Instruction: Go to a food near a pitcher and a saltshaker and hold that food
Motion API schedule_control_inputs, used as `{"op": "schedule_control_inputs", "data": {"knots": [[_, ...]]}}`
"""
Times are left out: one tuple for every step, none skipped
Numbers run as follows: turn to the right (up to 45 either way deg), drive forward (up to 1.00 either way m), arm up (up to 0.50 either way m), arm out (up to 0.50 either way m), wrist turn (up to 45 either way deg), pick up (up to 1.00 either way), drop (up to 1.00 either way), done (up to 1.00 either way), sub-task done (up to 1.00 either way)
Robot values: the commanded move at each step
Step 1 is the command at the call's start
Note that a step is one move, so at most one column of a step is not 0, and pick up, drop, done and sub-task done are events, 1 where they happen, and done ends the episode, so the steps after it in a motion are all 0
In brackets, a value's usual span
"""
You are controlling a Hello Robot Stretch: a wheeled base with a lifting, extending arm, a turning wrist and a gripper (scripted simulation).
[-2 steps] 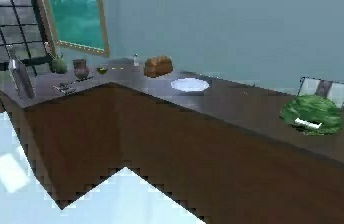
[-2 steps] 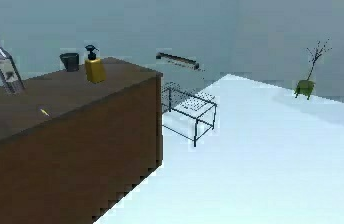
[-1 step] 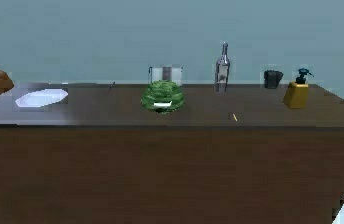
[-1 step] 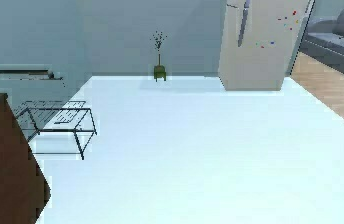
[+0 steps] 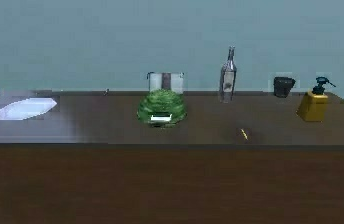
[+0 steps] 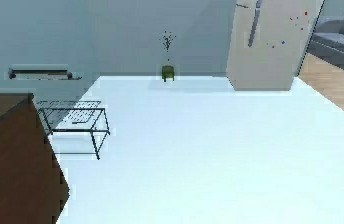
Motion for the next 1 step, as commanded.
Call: {"op": "schedule_control_inputs", "data": {"knots": [[-45.0, 0.00, 0.00, 0.00, 0.0, 0.00, 0.00, 0.00, 0.00]]}}
